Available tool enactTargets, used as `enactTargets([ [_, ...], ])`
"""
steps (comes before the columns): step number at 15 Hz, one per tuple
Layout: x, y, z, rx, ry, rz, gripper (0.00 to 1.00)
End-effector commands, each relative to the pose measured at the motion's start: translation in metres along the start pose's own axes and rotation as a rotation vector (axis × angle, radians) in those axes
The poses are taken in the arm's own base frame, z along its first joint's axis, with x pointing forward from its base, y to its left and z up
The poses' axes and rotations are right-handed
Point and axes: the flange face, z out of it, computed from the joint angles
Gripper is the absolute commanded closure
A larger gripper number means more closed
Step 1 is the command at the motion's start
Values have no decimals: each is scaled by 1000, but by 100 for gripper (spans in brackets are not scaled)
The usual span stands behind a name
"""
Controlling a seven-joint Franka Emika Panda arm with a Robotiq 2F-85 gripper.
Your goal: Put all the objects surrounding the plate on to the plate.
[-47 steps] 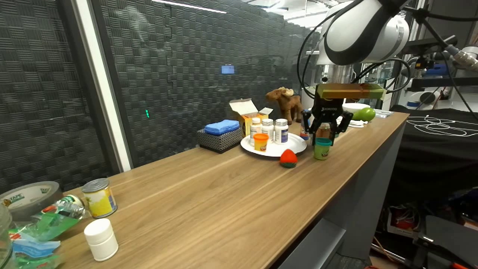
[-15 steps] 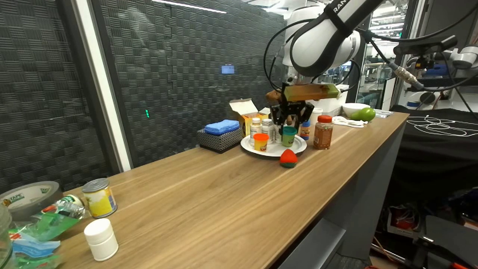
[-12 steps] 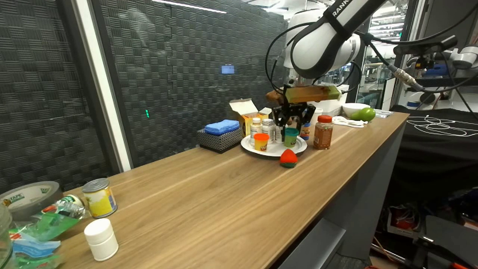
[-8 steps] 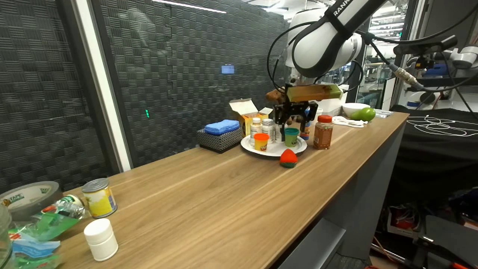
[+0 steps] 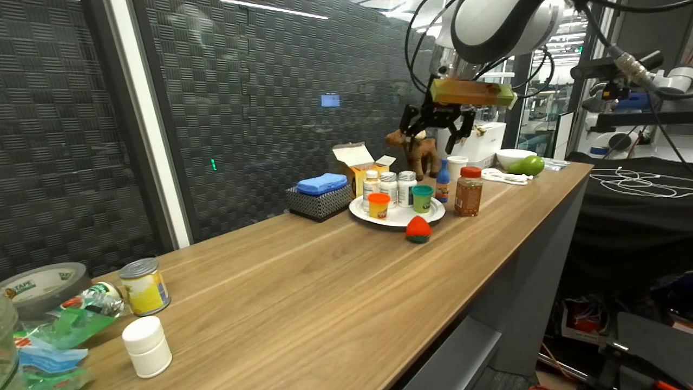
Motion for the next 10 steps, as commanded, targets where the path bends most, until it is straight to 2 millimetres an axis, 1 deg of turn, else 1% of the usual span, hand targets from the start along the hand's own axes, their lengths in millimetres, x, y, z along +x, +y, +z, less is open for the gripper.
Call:
enactTargets([
  [1, -1, 37, -28, 17, 52, 105, 0],
  [3, 6, 57, -21, 10, 30, 148, 0],
  [5, 11, 67, -10, -5, 18, 165, 0],
  [7, 13, 68, 3, -25, 7, 163, 0],
  [10, 8, 58, 20, -64, -26, 124, 0],
])
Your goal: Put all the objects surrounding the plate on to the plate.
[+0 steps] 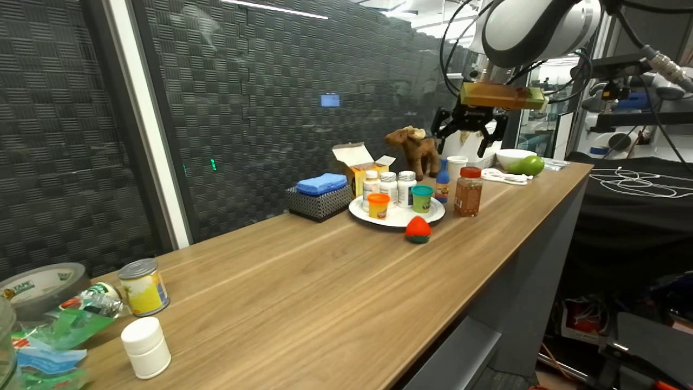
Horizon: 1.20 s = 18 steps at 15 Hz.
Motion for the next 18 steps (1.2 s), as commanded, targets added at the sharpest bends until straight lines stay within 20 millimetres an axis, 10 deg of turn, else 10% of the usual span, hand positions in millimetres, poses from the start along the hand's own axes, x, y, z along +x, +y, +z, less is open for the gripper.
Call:
enactTargets([
  [1, -3, -16, 13, -33, -18, -43, 0],
  [18, -30, -16, 16, -147, -167, -107, 0],
])
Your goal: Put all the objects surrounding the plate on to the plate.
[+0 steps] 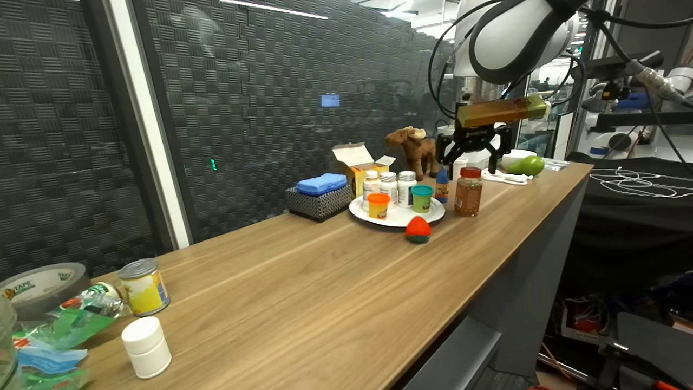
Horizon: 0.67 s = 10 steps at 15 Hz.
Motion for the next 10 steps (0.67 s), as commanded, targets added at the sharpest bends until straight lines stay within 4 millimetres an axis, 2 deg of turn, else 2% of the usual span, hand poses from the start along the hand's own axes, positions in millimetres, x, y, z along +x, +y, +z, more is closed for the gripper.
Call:
enactTargets([
  [1, -2, -4, -12, 61, -46, -2, 25],
  [2, -2, -6, -12, 69, -52, 6, 27],
  [3, -3, -7, -12, 76, -63, 12, 34],
  [4, -4, -7, -13, 82, -71, 19, 44],
  [8, -2, -8, -15, 73, -26, 28, 74],
  [10, -3, -7, -16, 73, -21, 32, 76],
])
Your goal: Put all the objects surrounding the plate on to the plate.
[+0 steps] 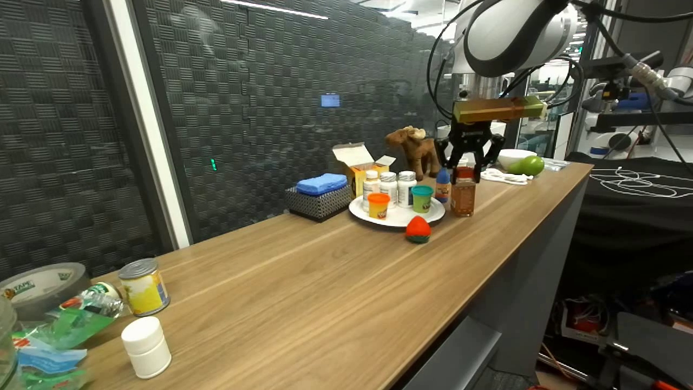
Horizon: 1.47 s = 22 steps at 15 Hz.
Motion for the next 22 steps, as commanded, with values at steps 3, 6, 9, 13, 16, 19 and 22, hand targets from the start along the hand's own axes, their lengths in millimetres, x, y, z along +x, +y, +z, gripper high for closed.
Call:
enactTargets([
  [3, -3, 1, -23, 18, 50, 24, 76],
  [6, -10, 4, -47, -11, 110, 30, 76],
  [9, -31, -3, -77, -3, 145, -4, 76],
  [13, -62, -31, -96, 44, 130, -111, 76],
  [16, -78, -64, -84, 51, 122, -202, 76],
  [19, -87, -94, -68, 48, 123, -282, 76],
  [22, -89, -120, -60, 67, 152, -346, 76],
])
